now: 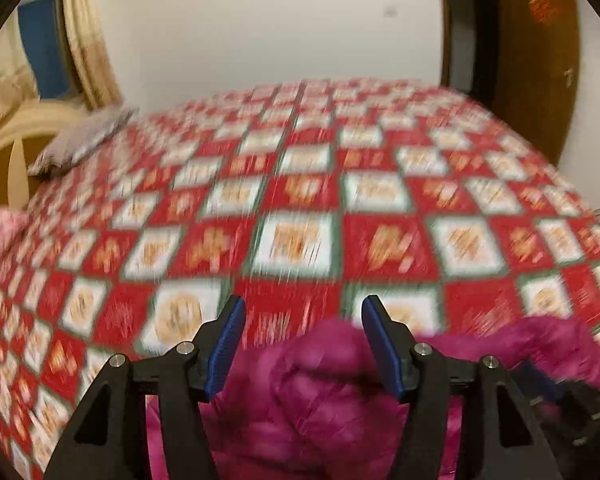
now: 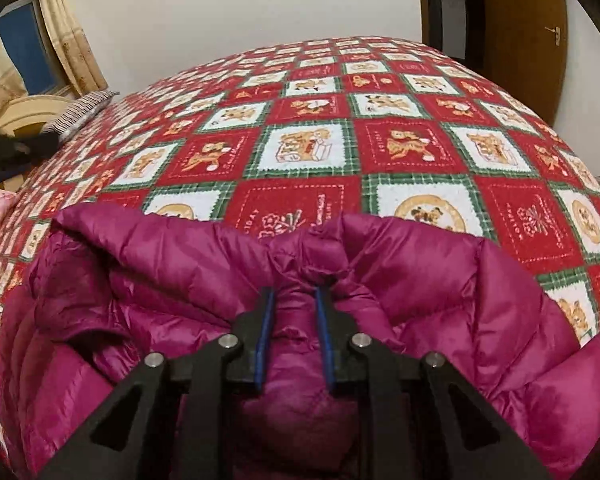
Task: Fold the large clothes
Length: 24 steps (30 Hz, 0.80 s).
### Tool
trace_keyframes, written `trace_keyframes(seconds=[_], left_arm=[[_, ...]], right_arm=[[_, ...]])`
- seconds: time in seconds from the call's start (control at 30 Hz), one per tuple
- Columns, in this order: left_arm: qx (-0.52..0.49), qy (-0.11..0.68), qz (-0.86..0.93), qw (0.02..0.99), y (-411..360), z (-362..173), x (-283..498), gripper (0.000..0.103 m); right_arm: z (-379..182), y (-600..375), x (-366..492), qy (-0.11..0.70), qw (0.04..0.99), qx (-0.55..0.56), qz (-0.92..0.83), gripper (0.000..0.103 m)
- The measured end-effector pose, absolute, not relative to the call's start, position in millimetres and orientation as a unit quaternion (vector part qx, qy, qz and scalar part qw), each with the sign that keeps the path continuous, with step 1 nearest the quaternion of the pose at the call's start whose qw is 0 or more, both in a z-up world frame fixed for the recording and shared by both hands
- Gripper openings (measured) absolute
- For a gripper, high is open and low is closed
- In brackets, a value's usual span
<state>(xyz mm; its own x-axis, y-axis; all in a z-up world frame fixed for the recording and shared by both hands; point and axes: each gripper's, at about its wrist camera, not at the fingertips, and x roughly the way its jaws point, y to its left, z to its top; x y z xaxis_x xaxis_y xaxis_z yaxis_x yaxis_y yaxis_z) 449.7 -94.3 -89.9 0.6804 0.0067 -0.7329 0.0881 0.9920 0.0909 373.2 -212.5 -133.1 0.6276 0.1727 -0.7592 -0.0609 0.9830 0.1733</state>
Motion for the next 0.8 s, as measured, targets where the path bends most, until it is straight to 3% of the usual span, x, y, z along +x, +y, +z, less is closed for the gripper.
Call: trace_keyframes(seconds=[0.13,0.33,0.47,0.57,0.8], left_arm=[[0.03,0.419,-0.024,0.907,-75,-147,439,0.062],[0.011,0.415,-0.028,0.909,-69,-152,442,0.066],[0.009,0.413,-0.029,0.91,-67,-152,441,0.066],[0.011,0.412,-0.028,0.911,-69,-152,440,0.066],[0.012,0.413,-0.028,0.91,-71,-152,441,0.067]], right_arm=[[-133,-210,373,0.421,0.902,0.067,0.068,0.023],[-135,-211,372,0.417,0.903,0.081,0.072,0.023],[-124,-222,354,0.369,0.924,0.096,0.027,0.022],[-136,-234,366,0.406,0.905,0.124,0.021,0.021],[-135,-229,370,0.408,0.907,0.104,0.016,0.022]])
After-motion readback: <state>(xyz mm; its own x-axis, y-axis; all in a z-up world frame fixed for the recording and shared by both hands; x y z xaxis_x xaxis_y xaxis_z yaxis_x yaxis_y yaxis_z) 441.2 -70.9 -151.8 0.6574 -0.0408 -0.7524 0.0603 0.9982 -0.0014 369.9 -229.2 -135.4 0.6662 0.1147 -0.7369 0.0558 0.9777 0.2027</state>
